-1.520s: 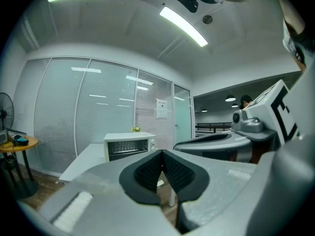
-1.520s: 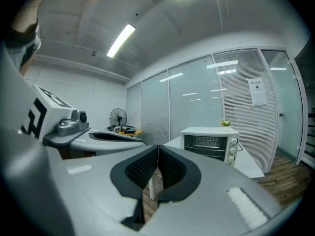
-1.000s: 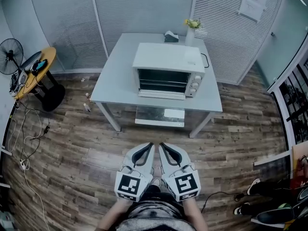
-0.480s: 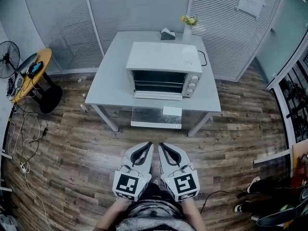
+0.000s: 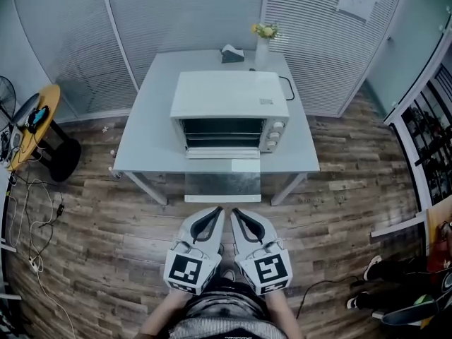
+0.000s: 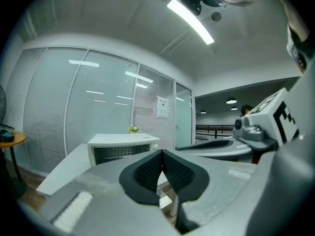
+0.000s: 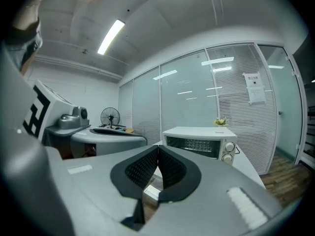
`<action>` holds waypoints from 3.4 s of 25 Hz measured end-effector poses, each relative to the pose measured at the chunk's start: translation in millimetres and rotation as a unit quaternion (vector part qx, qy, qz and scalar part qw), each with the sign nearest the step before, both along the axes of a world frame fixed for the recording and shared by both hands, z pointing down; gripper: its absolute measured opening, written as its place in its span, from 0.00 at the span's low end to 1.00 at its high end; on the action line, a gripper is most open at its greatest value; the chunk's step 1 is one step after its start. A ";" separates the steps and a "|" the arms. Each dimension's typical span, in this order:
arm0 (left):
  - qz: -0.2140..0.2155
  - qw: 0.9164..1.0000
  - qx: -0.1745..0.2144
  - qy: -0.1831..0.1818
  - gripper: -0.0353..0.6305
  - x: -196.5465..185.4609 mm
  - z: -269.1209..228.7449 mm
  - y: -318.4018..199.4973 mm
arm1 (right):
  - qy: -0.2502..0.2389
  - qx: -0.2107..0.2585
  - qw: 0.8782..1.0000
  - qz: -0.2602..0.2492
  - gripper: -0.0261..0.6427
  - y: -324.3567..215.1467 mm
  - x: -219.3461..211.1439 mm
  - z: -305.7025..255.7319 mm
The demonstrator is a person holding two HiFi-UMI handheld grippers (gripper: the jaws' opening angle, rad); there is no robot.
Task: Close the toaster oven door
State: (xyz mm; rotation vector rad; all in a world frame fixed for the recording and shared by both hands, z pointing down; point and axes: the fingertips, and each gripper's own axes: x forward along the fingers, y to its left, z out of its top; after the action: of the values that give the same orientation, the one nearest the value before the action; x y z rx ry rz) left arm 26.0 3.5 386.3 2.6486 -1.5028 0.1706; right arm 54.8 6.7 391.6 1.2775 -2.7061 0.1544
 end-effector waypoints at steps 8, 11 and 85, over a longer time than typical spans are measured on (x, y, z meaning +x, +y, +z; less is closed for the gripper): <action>0.020 1.000 0.009 0.005 0.06 -11.9 -2.5 -58.8 | -0.002 0.012 1.000 0.015 0.04 -58.3 -14.1 -1.3; 0.035 0.999 0.010 0.004 0.06 -13.5 0.1 -81.1 | 0.001 0.013 1.000 0.021 0.04 -80.0 -19.0 -1.4; 0.124 0.962 -0.157 -0.184 0.20 -46.9 246.1 -135.6 | 0.195 -0.150 0.969 0.002 0.20 -148.3 -36.1 189.9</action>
State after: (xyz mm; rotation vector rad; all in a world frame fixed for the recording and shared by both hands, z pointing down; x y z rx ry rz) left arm -21.0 -132.0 632.5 2.6236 -1.0927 0.8852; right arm 18.7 -141.5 581.4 1.0902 -2.2471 0.2705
